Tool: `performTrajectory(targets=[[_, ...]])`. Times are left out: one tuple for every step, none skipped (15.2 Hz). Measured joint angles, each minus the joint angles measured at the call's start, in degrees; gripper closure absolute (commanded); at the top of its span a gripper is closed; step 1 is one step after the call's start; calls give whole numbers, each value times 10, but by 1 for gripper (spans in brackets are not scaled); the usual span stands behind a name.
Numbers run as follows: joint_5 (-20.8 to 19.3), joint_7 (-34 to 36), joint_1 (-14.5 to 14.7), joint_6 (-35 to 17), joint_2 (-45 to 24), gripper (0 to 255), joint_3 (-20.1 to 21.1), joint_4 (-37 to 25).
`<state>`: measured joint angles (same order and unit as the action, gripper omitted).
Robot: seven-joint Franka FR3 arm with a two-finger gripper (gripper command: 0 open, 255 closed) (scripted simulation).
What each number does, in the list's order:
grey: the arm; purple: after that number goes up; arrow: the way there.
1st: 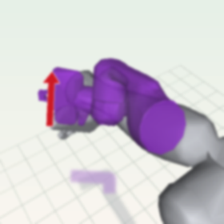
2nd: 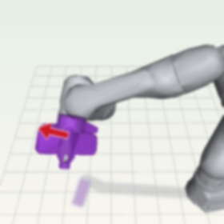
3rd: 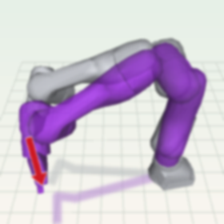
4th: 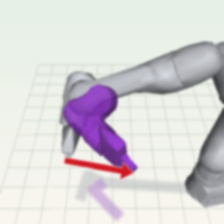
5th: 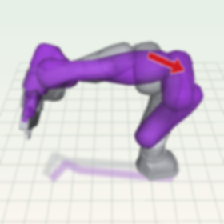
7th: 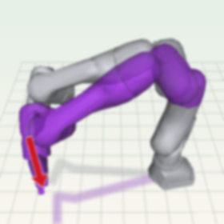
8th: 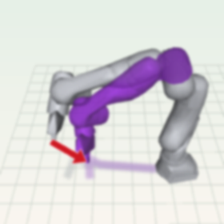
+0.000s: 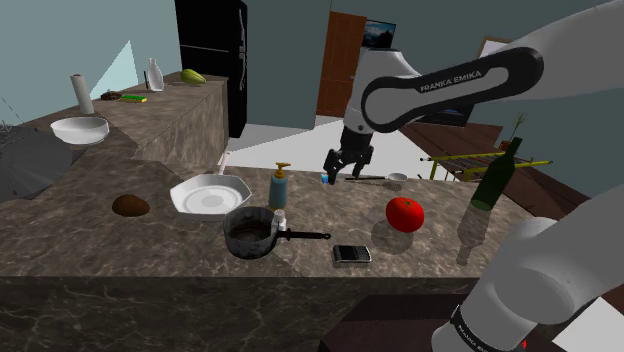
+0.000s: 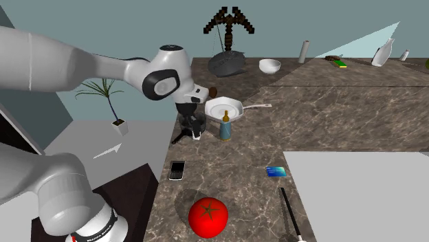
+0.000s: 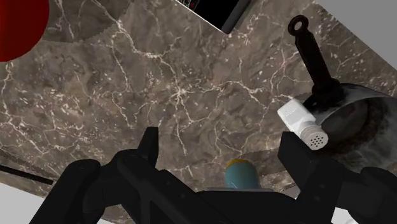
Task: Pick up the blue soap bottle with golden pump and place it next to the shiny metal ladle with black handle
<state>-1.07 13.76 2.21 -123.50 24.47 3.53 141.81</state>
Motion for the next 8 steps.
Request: performTrajectory(targets=[[1,10,1,-23,-16,0,5,-1],[1,19,0,-44,-39,0,8,-12],[1,27,0,-64,-62,0,12,-23],[1,36,0,-84,-79,0,15,-29],[-1,42,-2,-105,-99,0,16,-36],[-3,49,-3,-128,-117,0,17,-40],[-5,56,-4,-147,-136,0,19,-49],[-8,66,-4,-160,-157,0,22,-65]])
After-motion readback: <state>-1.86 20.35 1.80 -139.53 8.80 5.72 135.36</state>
